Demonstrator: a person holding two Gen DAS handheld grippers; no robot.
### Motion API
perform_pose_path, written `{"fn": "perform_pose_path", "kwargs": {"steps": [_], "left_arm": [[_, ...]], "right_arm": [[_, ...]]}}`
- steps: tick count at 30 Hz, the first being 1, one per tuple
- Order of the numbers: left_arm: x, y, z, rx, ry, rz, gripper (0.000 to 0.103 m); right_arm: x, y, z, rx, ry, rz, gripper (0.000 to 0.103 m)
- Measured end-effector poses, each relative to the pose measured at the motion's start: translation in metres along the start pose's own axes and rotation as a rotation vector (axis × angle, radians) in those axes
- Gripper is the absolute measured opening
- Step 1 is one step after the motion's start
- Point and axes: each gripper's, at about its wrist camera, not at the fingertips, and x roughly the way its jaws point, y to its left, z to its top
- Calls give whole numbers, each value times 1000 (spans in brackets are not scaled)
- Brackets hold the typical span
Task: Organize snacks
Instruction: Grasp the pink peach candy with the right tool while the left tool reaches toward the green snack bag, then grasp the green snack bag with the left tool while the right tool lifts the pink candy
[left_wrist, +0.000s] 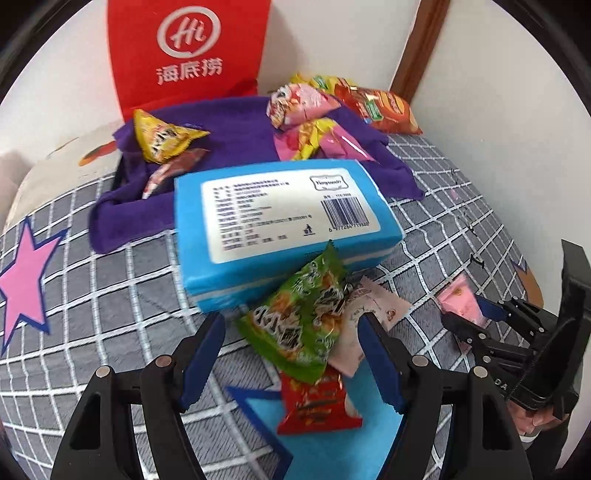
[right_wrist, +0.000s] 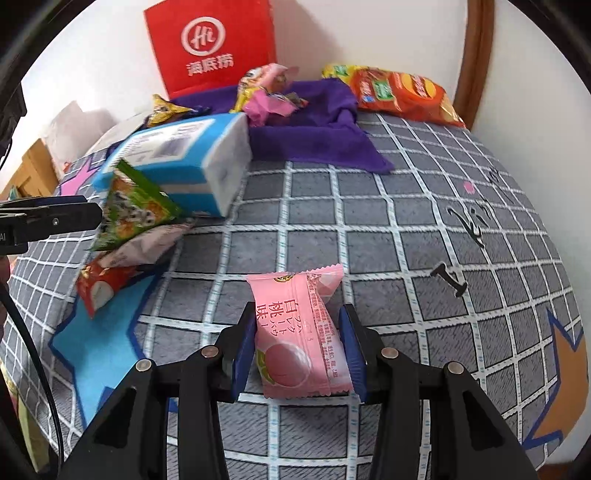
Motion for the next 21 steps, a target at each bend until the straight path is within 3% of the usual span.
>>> {"fn": "perform_pose_path", "kwargs": {"steps": [11, 17, 21], "left_arm": [[38, -5, 2, 4, 53, -9, 72], [29, -3, 0, 9, 30, -18, 57], [11, 2, -2, 8, 0, -19, 56]], "right_arm": [[10, 0, 5, -20, -2, 12, 44], [8, 1, 11, -12, -5, 25, 43], [-1, 9, 14, -29, -24, 20, 42]]}}
